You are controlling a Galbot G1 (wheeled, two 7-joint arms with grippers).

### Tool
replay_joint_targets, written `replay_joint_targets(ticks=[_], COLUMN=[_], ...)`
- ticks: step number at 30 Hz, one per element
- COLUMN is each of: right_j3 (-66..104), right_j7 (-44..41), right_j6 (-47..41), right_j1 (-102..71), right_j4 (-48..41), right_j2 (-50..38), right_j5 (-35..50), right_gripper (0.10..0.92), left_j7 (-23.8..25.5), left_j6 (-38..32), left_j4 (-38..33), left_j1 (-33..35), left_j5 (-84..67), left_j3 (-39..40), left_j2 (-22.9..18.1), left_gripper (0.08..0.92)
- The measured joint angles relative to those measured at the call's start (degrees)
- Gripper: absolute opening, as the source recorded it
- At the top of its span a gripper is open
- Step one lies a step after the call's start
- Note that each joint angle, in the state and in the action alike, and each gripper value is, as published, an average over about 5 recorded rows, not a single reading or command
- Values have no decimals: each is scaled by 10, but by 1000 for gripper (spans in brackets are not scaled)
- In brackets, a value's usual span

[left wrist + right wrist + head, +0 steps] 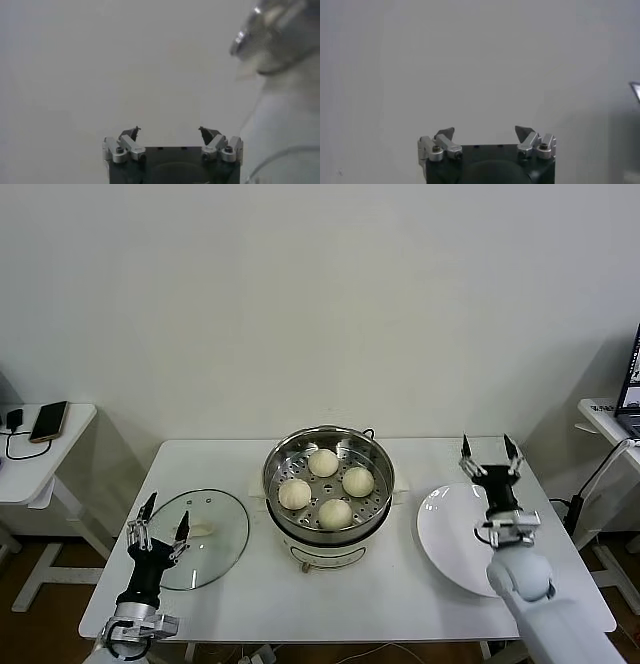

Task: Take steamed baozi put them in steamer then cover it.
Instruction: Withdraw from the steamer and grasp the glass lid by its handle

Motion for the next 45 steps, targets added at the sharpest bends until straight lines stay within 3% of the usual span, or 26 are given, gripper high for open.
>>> replay_joint_targets(ticks=[14,24,45], right_j3=[31,37,54], right_j7=[-3,-3,-3], right_j6=[-2,-3,-1], right_j1=[-60,-70,-88], right_j4=[16,14,20], right_j2=[40,52,60], right_j5=[-20,-29,-39], right_gripper=[823,823,823], left_j7=[9,16,1], left_j6=[18,22,14], left_j4=[106,133,236], left_j1=[-48,-61,-154], left_j5=[173,209,256], left_j3=[7,20,46], left_j2=[14,9,-2], left_gripper=[823,823,823])
